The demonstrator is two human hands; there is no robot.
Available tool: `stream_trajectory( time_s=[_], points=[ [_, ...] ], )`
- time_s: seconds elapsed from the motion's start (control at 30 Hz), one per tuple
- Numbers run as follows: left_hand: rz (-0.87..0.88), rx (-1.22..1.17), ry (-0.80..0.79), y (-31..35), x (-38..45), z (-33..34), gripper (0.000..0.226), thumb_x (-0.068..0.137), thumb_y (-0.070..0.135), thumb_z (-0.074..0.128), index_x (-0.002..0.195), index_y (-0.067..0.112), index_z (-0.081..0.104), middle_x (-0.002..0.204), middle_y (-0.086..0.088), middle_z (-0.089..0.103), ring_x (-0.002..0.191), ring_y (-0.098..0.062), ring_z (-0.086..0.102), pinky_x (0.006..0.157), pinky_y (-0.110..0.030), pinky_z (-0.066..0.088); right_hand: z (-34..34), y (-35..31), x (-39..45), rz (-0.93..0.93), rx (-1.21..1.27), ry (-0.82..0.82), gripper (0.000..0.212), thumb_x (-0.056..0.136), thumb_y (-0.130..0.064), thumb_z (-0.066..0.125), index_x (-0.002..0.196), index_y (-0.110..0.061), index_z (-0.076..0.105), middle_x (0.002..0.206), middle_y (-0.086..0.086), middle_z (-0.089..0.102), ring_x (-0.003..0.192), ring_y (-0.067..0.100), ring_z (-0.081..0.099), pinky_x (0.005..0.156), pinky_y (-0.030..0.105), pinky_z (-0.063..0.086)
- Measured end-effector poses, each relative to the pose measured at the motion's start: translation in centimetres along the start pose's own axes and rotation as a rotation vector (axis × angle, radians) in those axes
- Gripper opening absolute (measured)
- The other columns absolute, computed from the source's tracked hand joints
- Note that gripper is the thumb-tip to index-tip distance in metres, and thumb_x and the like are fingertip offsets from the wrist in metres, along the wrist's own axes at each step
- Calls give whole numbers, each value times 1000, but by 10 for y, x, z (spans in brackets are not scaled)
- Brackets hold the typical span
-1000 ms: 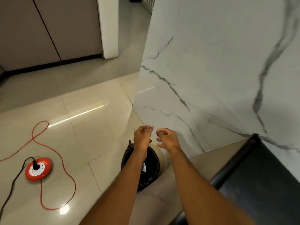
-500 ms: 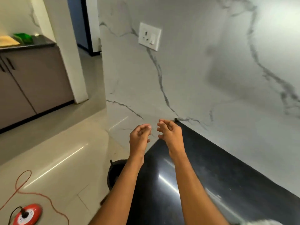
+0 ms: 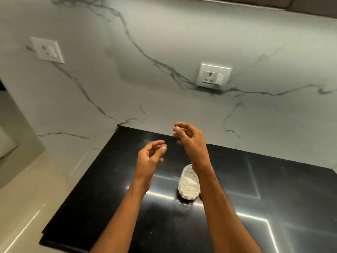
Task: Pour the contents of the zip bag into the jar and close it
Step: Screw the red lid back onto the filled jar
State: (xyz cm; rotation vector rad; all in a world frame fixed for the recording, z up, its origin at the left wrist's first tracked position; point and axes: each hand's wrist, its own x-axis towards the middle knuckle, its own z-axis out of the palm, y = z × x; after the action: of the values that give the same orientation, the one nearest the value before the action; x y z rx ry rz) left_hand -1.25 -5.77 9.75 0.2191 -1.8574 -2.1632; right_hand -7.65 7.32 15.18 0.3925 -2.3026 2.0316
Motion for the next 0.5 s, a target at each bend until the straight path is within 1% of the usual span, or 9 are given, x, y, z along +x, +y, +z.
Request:
stream_trajectory(
  time_s=[0.13, 0.17, 0.23, 0.3, 0.33, 0.37, 0.4, 0.47, 0.5],
  points=[
    [-29, 113, -188, -34, -5, 34, 38, 87, 24, 74, 123, 28, 63, 120, 5, 70, 115, -14, 65, 94, -32, 56, -58, 22, -15, 32, -74, 122, 19, 92, -25, 64, 110, -17, 69, 102, 0, 73, 97, 12, 70, 86, 30, 57],
    [-40, 150, -239, -45, -4, 39, 47, 84, 27, 77, 128, 30, 60, 126, 7, 66, 120, -13, 61, 97, -31, 54, -70, 29, -18, 45, -102, 143, 19, 92, -21, 64, 110, -17, 69, 103, -1, 73, 98, 12, 69, 87, 28, 56],
    [-59, 233, -328, -67, -3, 46, 74, 75, 35, 85, 140, 34, 48, 140, 11, 55, 129, -8, 52, 101, -26, 48, -90, 46, -26, 77, -163, 177, 24, 90, -9, 61, 112, -18, 67, 107, -2, 71, 103, 11, 67, 89, 26, 56],
    [-66, 310, -373, -85, -1, 49, 100, 64, 46, 90, 148, 39, 35, 151, 14, 42, 136, -5, 42, 108, -28, 42, -103, 64, -36, 127, -231, 191, 36, 86, -2, 58, 115, -22, 65, 114, -6, 67, 109, 8, 62, 92, 27, 54],
    [-70, 332, -387, -95, 0, 50, 109, 59, 49, 91, 150, 41, 31, 154, 16, 37, 138, -4, 39, 111, -30, 40, -108, 75, -41, 160, -272, 195, 41, 84, -1, 58, 119, -23, 63, 118, -7, 65, 113, 9, 59, 94, 29, 52],
    [-74, 341, -402, -103, 1, 52, 115, 56, 48, 93, 151, 43, 27, 155, 17, 35, 140, -4, 37, 112, -29, 38, -113, 87, -45, 195, -315, 190, 46, 81, -2, 59, 122, -24, 61, 123, -8, 62, 118, 10, 56, 97, 30, 50],
    [-80, 347, -420, -109, 1, 53, 119, 55, 43, 95, 151, 44, 25, 156, 17, 33, 140, -2, 37, 111, -24, 38, -115, 98, -49, 232, -361, 176, 51, 79, -2, 60, 126, -25, 59, 128, -8, 60, 122, 10, 52, 100, 31, 47],
    [-86, 356, -464, -120, -1, 57, 126, 55, 29, 97, 152, 46, 18, 155, 16, 33, 137, 2, 40, 104, -13, 40, -117, 118, -56, 313, -450, 116, 62, 76, -6, 64, 133, -26, 52, 138, -7, 53, 130, 11, 46, 106, 27, 39],
    [-85, 360, -482, -125, -2, 59, 130, 54, 25, 97, 152, 48, 15, 154, 15, 35, 135, -1, 45, 102, -15, 44, -117, 129, -59, 355, -492, 74, 68, 74, -9, 66, 137, -25, 48, 142, -6, 48, 133, 13, 43, 109, 26, 36]
  ],
)
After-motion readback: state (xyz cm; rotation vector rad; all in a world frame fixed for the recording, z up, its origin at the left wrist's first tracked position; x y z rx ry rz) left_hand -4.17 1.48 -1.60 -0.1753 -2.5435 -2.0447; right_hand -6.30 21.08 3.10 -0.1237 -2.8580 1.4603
